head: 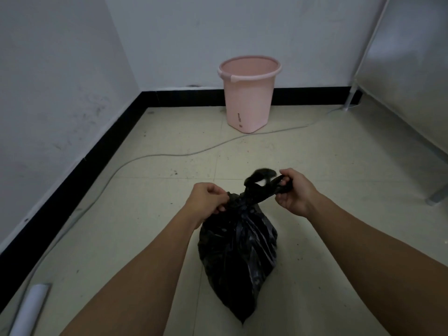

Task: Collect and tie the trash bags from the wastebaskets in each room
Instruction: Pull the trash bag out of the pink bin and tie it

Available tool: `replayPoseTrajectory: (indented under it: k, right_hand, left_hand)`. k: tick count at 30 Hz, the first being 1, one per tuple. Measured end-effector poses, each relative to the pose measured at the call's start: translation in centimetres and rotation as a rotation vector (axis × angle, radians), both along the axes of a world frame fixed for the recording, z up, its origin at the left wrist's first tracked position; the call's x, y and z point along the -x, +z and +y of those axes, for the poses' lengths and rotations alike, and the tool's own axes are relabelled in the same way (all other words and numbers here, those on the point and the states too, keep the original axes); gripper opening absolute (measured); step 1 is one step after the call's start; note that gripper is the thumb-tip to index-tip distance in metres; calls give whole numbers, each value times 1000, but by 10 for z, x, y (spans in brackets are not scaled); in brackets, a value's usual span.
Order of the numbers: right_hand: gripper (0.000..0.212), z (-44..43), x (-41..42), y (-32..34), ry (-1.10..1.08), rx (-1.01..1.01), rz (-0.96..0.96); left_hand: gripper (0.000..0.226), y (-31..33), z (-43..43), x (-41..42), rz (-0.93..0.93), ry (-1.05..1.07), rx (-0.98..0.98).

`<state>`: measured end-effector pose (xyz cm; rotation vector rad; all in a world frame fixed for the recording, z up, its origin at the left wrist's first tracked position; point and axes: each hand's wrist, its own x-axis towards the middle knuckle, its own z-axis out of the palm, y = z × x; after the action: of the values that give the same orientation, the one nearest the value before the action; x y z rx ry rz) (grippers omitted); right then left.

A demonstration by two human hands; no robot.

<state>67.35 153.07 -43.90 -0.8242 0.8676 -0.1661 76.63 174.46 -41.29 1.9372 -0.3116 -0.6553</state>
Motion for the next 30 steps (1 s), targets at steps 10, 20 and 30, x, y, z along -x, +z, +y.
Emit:
replayPoseTrajectory:
  k: [10,20,30]
  right_hand:
    - [37,7,-7,-5,123,-10,-6]
    - [30,16,-18,-4,170,15,-23]
    - [31,14,-12,-8,182,-4,21]
  left_hand:
    - [21,-6,-39,14,245,-124,13]
    - [23,-24,-36,21,120,-176,-4]
    - [34,-7,-25,6,538,0,115]
